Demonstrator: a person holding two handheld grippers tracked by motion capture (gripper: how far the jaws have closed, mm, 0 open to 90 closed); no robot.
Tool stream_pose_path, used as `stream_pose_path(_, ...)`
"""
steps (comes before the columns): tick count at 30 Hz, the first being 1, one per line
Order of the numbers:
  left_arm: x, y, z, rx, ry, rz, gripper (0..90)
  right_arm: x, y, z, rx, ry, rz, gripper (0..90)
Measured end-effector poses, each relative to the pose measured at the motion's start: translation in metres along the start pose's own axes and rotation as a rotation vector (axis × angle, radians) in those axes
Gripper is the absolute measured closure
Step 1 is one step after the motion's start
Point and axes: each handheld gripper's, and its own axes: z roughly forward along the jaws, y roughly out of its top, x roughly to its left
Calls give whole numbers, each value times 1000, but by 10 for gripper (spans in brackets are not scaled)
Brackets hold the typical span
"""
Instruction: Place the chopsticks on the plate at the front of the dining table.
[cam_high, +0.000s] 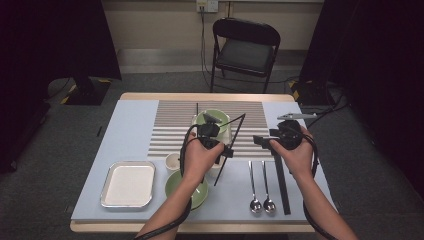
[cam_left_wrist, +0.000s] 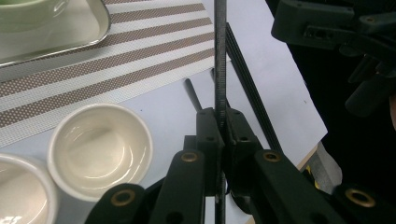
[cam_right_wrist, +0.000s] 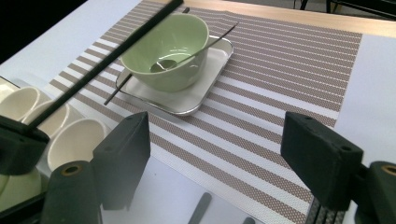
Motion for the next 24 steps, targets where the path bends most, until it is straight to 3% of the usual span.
stream_pose_path(24, 5, 3, -12, -15, 5, -16, 861, -12, -20, 2, 27, 1, -23, 233)
